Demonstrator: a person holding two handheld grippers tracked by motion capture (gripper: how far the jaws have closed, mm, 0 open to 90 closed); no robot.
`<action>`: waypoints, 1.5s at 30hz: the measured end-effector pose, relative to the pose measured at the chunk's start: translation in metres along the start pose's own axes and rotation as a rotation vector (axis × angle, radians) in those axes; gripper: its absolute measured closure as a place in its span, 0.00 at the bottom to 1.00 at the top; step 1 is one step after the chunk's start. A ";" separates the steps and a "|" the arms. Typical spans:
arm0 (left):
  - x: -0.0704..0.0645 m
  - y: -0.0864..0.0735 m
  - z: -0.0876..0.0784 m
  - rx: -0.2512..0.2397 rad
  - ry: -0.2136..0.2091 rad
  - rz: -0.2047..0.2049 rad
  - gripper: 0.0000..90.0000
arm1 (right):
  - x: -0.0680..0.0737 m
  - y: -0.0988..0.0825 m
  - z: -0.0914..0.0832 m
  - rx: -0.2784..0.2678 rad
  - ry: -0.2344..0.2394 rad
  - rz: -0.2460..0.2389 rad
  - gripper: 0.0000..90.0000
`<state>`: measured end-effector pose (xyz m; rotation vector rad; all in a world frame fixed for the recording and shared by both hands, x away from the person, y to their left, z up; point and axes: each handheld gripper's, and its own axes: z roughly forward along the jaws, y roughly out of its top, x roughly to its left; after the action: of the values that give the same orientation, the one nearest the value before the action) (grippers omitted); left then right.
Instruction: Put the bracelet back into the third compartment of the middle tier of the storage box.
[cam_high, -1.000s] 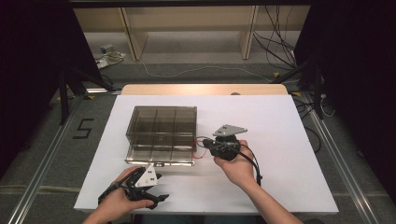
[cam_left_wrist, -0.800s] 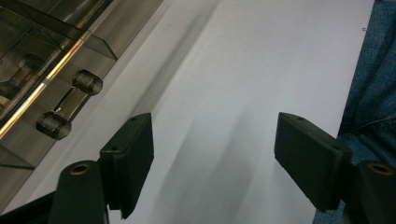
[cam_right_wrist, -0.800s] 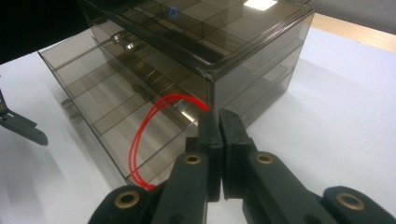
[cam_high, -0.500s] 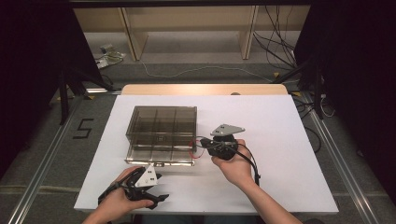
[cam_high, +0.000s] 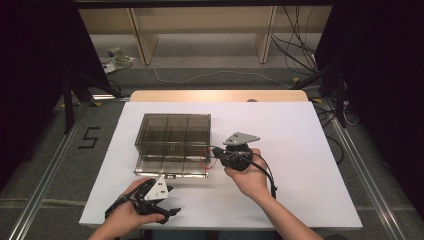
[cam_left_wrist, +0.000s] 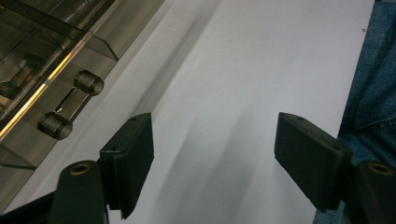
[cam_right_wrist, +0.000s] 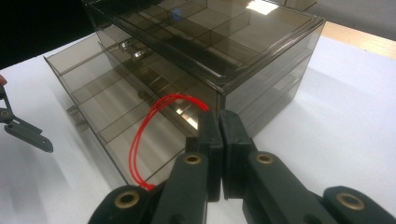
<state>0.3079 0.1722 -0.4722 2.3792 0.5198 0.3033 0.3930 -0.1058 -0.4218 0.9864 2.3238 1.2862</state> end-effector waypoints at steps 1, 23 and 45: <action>0.000 0.000 0.000 0.000 0.000 0.000 0.32 | 0.000 0.000 0.000 0.002 0.001 -0.003 0.99; 0.000 0.000 0.000 -0.001 -0.001 -0.001 0.32 | 0.005 0.003 0.005 0.007 0.009 -0.011 0.99; 0.000 0.000 -0.001 0.002 -0.002 0.000 0.32 | 0.010 0.005 0.014 0.010 0.012 -0.031 0.99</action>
<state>0.3080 0.1730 -0.4720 2.3813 0.5191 0.3013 0.3960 -0.0887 -0.4243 0.9449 2.3474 1.2731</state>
